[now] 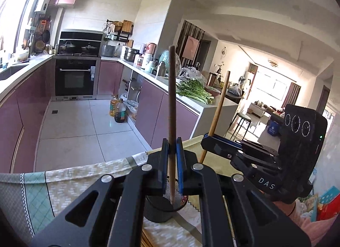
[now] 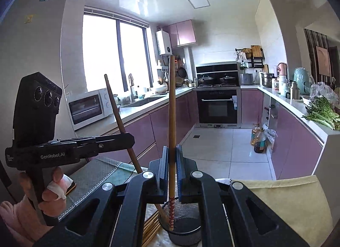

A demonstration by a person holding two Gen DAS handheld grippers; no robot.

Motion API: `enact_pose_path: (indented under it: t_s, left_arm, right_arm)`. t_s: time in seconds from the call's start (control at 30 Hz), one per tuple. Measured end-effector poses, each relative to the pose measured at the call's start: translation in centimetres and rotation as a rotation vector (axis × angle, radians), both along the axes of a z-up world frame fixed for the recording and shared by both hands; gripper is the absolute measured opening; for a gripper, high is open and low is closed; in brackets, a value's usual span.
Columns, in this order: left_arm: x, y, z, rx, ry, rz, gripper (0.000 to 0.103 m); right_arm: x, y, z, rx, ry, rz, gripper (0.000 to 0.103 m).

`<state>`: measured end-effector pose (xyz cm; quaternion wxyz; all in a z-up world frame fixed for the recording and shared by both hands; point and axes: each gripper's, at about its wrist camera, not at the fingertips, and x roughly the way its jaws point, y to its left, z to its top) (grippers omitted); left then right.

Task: Organize utensils
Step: 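Lift the chopstick with the left tool over the mesh cup while the right tool does likewise, then lower the chopstick into the cup and open the left tool while the right tool releases its own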

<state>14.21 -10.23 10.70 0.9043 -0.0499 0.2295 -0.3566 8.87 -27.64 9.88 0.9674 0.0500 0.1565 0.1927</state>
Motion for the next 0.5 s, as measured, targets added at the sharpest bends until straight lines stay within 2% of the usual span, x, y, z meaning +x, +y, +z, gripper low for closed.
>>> enact_pose_path:
  t_s: [0.17, 0.3, 0.5]
  left_arm:
    - [1.5, -2.0, -2.4, 0.077, 0.04, 0.012, 0.008]
    - [2.7, -2.9, -5.4, 0.137, 0.106, -0.016, 0.008]
    - [3.9, -3.8, -7.8, 0.217, 0.147, -0.036, 0.008]
  right_arm:
    - [2.1, 0.4, -1.9, -0.028, 0.056, -0.014, 0.006]
    - [3.5, 0.8, -4.2, -0.051, 0.142, -0.002, 0.006]
    - [4.9, 1.6, -6.7, -0.089, 0.257, 0.017, 0.006]
